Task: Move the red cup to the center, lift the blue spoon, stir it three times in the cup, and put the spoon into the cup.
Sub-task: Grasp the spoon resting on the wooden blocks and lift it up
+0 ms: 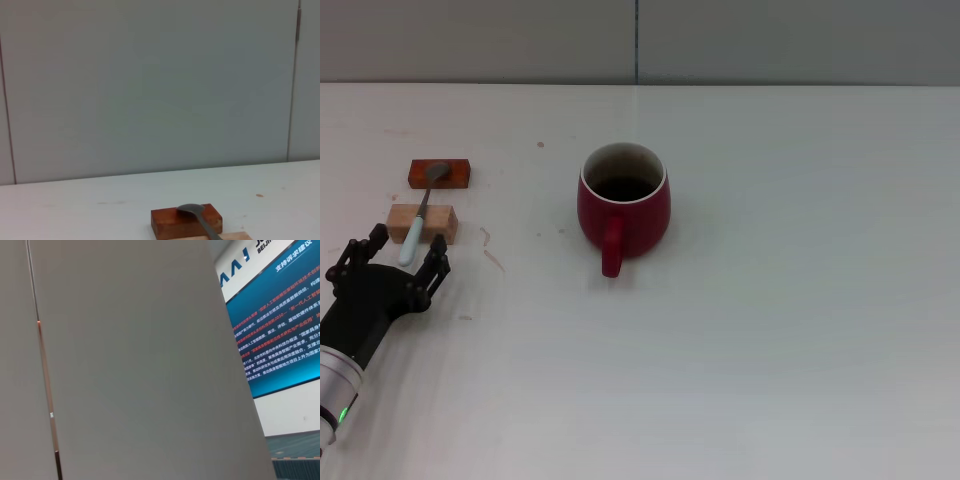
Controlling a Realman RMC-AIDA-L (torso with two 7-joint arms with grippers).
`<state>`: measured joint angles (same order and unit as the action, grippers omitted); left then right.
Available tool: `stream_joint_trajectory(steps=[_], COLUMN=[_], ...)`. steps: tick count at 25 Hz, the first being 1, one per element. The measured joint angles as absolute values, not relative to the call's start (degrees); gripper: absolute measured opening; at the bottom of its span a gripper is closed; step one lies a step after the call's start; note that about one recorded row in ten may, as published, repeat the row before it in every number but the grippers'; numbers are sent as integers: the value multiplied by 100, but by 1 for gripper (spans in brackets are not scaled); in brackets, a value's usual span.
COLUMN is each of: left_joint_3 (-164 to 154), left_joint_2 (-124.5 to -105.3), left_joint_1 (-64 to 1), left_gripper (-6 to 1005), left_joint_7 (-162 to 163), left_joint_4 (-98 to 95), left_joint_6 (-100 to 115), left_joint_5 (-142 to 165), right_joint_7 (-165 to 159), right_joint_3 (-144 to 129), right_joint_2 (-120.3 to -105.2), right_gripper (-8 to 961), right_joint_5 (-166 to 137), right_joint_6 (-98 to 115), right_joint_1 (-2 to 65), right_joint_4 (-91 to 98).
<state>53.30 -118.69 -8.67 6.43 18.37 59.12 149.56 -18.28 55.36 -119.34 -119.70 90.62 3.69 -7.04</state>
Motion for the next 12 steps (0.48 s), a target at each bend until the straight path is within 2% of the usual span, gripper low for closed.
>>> stream_joint_trajectory(steps=[6,12], left_joint_3=[5310,5296], left_joint_2=[-11865,-11864], left_joint_1=[-860,-853], left_gripper=[729,626], left_joint_7=[641,641], left_joint_4=[1837,1841], left_joint_6=[5940,5942], left_joint_5=[14966,14967], right_joint_7=[-1828,-1828], right_joint_3=[5501,5502], right_joint_2=[-11926,-11926], right_gripper=[779,779], right_joint_5=[-11971,-11970], right_joint_6=[9062,9060], right_joint_1=[369,369], right_joint_4=[-710,-704])
